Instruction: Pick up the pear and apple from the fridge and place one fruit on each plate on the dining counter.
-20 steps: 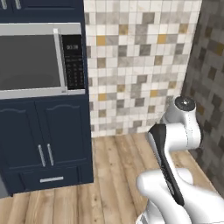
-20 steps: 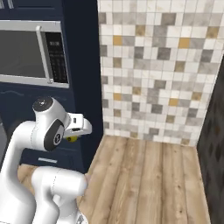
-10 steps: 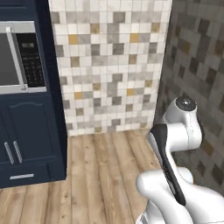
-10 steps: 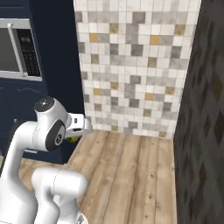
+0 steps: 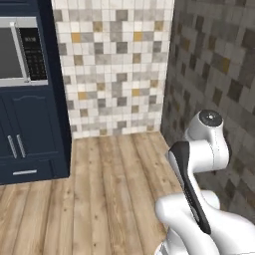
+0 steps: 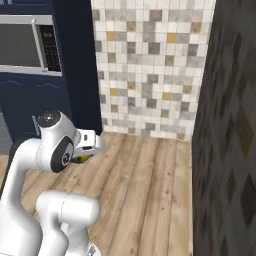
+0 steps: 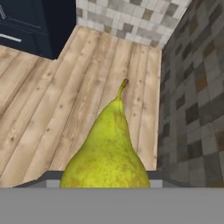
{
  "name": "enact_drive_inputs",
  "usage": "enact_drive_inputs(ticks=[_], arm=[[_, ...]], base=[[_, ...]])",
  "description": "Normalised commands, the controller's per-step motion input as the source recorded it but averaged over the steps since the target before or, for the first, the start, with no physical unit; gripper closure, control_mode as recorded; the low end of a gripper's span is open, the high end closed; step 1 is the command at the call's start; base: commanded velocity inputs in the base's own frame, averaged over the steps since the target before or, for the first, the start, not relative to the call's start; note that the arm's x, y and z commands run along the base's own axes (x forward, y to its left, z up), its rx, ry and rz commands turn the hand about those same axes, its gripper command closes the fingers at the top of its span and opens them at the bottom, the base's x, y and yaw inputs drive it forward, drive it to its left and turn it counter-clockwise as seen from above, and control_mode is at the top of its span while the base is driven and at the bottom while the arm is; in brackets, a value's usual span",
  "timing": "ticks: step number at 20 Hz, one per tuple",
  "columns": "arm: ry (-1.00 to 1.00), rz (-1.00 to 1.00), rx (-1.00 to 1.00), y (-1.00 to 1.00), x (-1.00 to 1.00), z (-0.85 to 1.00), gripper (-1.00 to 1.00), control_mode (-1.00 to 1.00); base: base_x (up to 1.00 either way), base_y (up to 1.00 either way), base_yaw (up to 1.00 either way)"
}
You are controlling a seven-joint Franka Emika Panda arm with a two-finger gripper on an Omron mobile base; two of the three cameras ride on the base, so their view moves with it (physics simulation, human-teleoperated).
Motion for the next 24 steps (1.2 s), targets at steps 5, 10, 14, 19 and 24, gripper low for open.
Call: enact_drive_inputs(ticks=[5, 10, 14, 19, 24], arm=[[0.00, 0.00, 0.00, 0.00, 0.00, 0.00, 1.00, 1.00], [0.00, 0.00, 0.00, 0.00, 0.00, 0.00, 1.00, 1.00], [0.00, 0.00, 0.00, 0.00, 0.00, 0.00, 1.00, 1.00], [0.00, 0.00, 0.00, 0.00, 0.00, 0.00, 1.00, 1.00], [0.00, 0.00, 0.00, 0.00, 0.00, 0.00, 1.00, 1.00]], base=[[-1.00, -0.37, 0.00], [-1.00, -0.06, 0.00], [-1.00, 0.00, 0.00], [-1.00, 0.00, 0.00], [-1.00, 0.00, 0.00]])
